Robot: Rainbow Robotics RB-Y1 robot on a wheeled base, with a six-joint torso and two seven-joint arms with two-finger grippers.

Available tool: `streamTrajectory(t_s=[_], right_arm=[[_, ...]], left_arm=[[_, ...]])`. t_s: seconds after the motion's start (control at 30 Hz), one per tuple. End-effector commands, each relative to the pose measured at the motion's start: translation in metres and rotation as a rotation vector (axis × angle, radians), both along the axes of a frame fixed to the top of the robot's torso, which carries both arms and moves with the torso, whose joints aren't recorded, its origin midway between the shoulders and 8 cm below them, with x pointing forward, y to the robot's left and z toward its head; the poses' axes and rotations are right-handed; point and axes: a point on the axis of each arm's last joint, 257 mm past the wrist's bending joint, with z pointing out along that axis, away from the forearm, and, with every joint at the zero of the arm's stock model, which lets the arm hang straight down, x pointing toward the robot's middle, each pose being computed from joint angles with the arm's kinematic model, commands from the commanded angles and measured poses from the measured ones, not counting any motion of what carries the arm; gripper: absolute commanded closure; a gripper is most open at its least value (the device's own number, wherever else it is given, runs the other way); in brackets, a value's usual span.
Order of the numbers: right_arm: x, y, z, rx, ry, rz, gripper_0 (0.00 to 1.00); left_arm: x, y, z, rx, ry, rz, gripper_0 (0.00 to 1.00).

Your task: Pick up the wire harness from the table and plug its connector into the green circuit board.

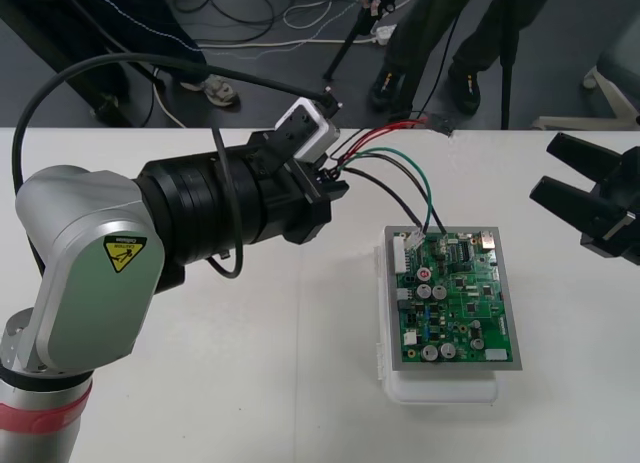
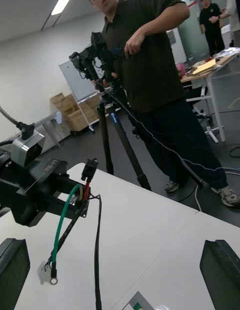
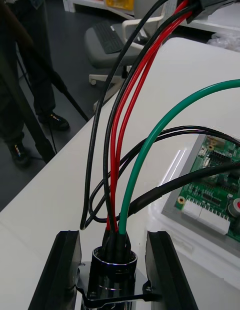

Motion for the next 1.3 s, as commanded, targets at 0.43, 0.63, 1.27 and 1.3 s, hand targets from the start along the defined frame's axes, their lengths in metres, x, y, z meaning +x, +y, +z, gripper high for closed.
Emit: streamTrajectory(t_s=[0.43, 0.63, 1.27, 1.3], right_arm=[[-0.013, 0.043, 0.021, 0.156, 0.081, -0.003, 0.0], [-0.015, 0.05, 0.031, 0.186, 0.087, -0.019, 0.0], [-0.006, 0.061, 0.052, 0.216, 0.049, -0.051, 0.0], [-0.005, 0.061, 0.053, 0.216, 0.048, -0.052, 0.0]], left_arm=[[0.005, -0.05, 0.065, -0.129, -0.235, -0.065, 1.0], [0.005, -0.053, 0.066, -0.134, -0.251, -0.069, 1.0], [0.004, -0.052, 0.064, -0.12, -0.261, -0.075, 1.0], [0.004, -0.053, 0.065, -0.12, -0.262, -0.076, 1.0]])
